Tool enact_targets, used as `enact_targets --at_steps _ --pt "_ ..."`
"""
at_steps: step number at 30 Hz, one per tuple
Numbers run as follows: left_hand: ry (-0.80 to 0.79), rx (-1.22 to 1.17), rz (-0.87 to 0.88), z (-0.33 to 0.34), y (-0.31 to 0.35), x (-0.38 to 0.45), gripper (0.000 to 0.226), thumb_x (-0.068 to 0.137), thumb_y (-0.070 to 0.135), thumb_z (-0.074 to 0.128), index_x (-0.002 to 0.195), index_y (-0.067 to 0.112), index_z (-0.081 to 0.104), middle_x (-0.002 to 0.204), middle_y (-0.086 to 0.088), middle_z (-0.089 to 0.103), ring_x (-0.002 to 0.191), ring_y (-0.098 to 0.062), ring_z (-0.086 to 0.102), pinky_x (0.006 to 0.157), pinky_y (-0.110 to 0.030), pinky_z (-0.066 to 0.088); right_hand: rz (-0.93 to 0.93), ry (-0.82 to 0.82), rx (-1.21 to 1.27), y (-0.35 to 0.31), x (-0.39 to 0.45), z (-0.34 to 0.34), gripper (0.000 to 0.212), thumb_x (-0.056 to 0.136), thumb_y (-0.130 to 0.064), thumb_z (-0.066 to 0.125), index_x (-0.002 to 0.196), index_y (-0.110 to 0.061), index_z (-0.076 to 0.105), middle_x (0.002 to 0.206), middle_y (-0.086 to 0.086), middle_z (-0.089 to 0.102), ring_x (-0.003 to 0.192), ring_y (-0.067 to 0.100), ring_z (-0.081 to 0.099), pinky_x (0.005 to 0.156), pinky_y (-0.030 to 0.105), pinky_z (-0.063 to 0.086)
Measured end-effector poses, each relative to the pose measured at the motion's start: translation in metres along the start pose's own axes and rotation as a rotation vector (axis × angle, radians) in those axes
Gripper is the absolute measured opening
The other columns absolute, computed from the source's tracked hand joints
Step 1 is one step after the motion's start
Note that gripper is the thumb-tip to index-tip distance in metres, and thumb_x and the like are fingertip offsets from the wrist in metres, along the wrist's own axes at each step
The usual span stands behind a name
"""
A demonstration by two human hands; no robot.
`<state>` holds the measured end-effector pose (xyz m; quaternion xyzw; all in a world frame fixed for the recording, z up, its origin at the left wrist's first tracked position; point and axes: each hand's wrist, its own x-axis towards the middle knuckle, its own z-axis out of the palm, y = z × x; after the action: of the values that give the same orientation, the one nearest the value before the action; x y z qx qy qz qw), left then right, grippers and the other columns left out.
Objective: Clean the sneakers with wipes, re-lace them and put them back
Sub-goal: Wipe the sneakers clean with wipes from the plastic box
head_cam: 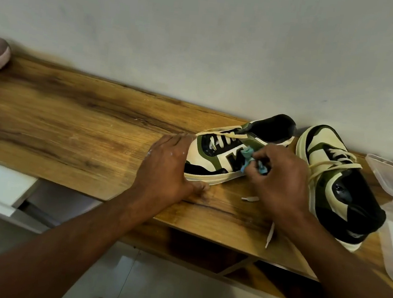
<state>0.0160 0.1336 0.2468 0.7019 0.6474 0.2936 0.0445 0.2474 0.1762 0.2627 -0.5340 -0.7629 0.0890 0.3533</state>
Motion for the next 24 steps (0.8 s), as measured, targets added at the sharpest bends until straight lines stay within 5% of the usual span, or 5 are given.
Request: enact_targets --at_steps 3,10,17,19,24 --pt "0.013 0.010 -0.006 0.001 0.001 -0.001 0.101 0.055 0.053 0.097 0.142 0.019 0.057 0.134 0.001 0.065 0.123 -0.019 0.053 0.106 -0.039 0.043 0.046 0.019 0.032 -0.004 -0.006 0.004 0.017 0.082 -0.013 0.084 0.087 -0.019 0.068 0.086 -0.007 0.067 0.079 0.007 0.062 0.067 0.028 0.058" --pt "0.018 0.008 0.003 0.001 0.001 0.000 0.090 0.061 0.052 0.090 0.139 0.019 0.057 0.128 0.002 0.066 0.116 -0.016 0.053 0.096 -0.028 0.039 -0.254 -0.198 -0.014 -0.030 -0.031 0.034 0.016 0.086 -0.012 0.076 0.090 -0.018 0.062 0.091 -0.002 0.059 0.076 0.014 0.055 0.060 0.037 0.053" --pt "0.020 0.014 -0.043 -0.001 0.002 0.000 0.101 0.055 0.054 0.097 0.140 0.018 0.058 0.134 0.000 0.065 0.123 -0.019 0.051 0.101 -0.035 0.043 0.138 0.008 -0.008 0.009 0.000 0.001 0.020 0.082 -0.010 0.083 0.083 -0.022 0.067 0.086 -0.008 0.065 0.080 0.005 0.061 0.068 0.024 0.055" --pt "0.020 0.014 -0.052 0.000 0.003 0.000 0.100 0.055 0.053 0.098 0.140 0.017 0.058 0.134 0.000 0.065 0.124 -0.020 0.052 0.102 -0.036 0.042 0.084 -0.029 0.025 -0.002 -0.005 0.011 0.018 0.083 -0.009 0.082 0.083 -0.020 0.068 0.084 -0.009 0.065 0.079 0.002 0.060 0.068 0.017 0.050" --pt "0.007 0.019 -0.052 0.000 0.000 0.002 0.097 0.058 0.051 0.097 0.140 0.018 0.057 0.134 0.000 0.065 0.124 -0.019 0.052 0.101 -0.034 0.042 -0.138 -0.156 0.035 -0.022 -0.018 0.029 0.017 0.082 -0.008 0.079 0.084 -0.019 0.066 0.083 -0.007 0.062 0.075 0.007 0.056 0.065 0.024 0.049"
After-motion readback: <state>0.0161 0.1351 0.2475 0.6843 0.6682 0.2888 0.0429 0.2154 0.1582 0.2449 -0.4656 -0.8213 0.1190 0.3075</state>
